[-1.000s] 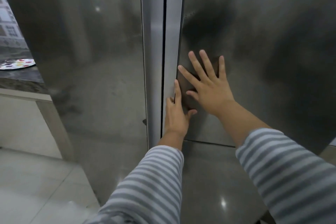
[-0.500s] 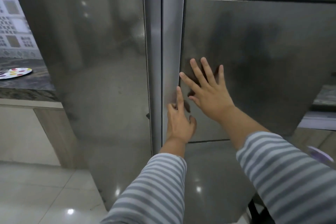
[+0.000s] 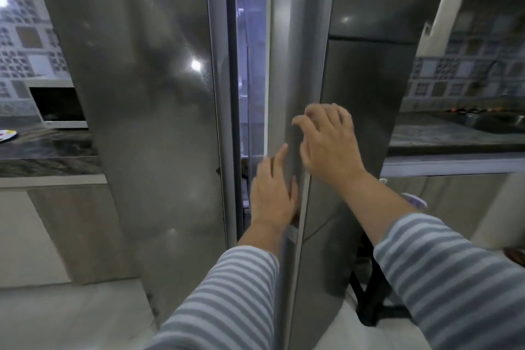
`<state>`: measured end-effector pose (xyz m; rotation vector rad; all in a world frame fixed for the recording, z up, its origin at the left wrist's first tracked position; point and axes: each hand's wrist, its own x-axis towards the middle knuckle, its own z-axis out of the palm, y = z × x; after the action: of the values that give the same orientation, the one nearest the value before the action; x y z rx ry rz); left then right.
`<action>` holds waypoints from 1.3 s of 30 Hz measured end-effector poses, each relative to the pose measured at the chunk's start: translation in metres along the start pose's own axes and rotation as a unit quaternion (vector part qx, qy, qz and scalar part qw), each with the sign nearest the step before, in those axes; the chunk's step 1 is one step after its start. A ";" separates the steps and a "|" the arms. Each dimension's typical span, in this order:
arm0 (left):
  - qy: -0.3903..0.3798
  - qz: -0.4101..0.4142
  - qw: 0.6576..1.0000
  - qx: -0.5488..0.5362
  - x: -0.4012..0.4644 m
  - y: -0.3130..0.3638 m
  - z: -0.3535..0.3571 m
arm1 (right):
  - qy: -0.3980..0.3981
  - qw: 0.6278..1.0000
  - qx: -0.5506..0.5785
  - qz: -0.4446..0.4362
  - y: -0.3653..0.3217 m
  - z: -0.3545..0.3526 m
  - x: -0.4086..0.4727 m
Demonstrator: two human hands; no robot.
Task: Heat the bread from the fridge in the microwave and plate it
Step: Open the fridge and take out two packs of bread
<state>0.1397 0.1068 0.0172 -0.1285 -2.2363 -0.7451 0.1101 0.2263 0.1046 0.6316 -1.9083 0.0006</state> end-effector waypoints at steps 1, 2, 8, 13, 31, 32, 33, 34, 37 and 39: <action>0.031 0.006 0.999 0.017 0.000 0.005 -0.003 | 0.000 1.000 -0.014 -0.006 -0.001 -0.009 0.002; 0.047 0.001 0.999 0.027 0.000 0.010 -0.006 | -0.007 1.000 -0.028 -0.012 -0.002 -0.018 0.003; -0.068 -0.046 0.996 0.040 -0.004 0.051 -0.009 | -0.103 0.990 -0.098 -0.021 0.017 -0.057 -0.007; -0.163 -0.048 0.985 0.036 -0.010 0.101 0.007 | -0.138 0.979 -0.149 0.006 0.059 -0.086 -0.036; -0.193 -0.088 0.977 0.027 -0.044 0.220 0.062 | -0.130 0.976 -0.171 -0.042 0.161 -0.147 -0.102; -0.193 -0.084 0.977 0.030 -0.044 0.221 0.063 | -0.133 0.976 -0.168 -0.045 0.162 -0.148 -0.103; -0.193 -0.080 0.977 0.031 -0.045 0.221 0.063 | -0.136 0.976 -0.163 -0.047 0.163 -0.150 -0.103; -0.193 -0.072 0.978 0.029 -0.046 0.220 0.062 | -0.138 0.976 -0.159 -0.051 0.163 -0.150 -0.103; -0.177 -0.022 0.984 0.011 -0.051 0.209 0.059 | -0.147 0.972 -0.170 -0.069 0.154 -0.151 -0.102; -0.154 0.022 0.988 0.007 -0.055 0.193 0.055 | -0.141 0.976 -0.147 -0.075 0.142 -0.147 -0.102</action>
<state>0.2033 0.3032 0.0408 -0.3044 -2.5209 -0.7248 0.2053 0.4333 0.1198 0.5937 -2.0720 -0.4831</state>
